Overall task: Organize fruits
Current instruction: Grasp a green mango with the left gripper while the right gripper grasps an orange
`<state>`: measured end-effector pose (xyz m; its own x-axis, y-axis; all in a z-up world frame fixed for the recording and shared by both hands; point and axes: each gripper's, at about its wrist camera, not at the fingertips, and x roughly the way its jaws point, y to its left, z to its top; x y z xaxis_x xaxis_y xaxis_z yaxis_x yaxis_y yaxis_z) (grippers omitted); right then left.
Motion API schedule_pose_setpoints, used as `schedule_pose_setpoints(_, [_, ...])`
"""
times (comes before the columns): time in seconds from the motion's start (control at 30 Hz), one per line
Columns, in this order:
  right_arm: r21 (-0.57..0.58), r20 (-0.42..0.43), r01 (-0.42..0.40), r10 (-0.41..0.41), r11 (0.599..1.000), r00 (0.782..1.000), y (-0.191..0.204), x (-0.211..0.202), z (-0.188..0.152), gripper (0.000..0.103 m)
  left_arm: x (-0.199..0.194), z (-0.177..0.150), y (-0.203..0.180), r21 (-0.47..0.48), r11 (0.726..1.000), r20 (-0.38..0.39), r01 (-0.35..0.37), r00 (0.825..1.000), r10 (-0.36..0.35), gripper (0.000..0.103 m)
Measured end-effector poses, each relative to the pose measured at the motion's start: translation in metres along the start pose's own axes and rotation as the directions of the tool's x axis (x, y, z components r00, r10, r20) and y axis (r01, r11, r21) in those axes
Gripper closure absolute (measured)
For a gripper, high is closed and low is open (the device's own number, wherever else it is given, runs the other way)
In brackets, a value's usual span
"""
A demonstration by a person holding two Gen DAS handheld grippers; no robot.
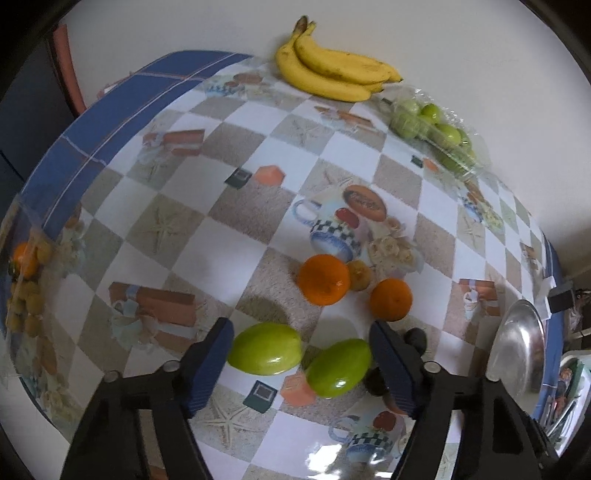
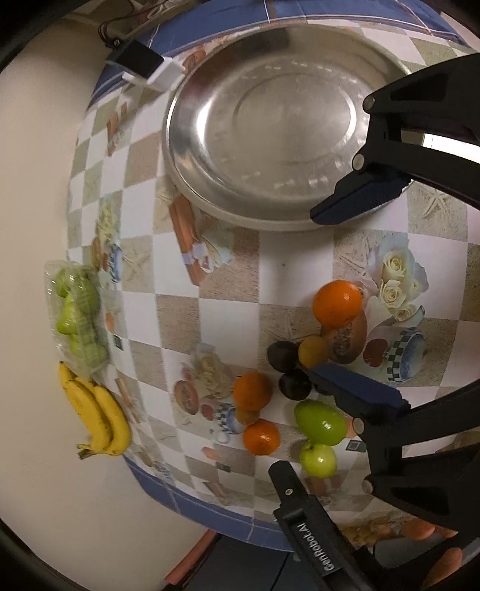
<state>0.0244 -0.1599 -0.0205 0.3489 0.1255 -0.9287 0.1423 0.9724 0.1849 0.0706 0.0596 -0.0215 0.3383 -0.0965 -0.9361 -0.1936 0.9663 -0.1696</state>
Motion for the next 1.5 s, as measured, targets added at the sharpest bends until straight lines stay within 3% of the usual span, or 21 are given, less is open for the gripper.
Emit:
schedule_pose_setpoints(0.1, [-0.01,-0.026,0.01,-0.01,1.0,1.0,0.001,0.011,-0.003,0.031,0.006,-0.001,0.008,-0.029,0.999,-0.021,-0.02,1.0,0.02,0.038])
schedule_pose_setpoints(0.43, [-0.016,-0.074,0.019,-0.021,1.0,0.997,0.002,0.032,-0.009,0.038,0.026,-0.005,0.024,-0.103,0.994,-0.086,-0.039,0.996,0.031,0.048])
schedule_pose_setpoints(1.0, [-0.031,-0.088,0.012,-0.015,0.999,0.996,0.005,0.04,-0.007,0.065,0.035,-0.007,0.027,-0.123,0.99,-0.1,-0.066,0.994,0.053,0.047])
schedule_pose_setpoints(1.5, [-0.008,-0.088,-0.006,0.006,1.0,0.996,0.001,0.036,-0.007,0.066,0.041,-0.009,0.028,-0.139,0.989,-0.105,-0.057,0.994,0.043,0.048])
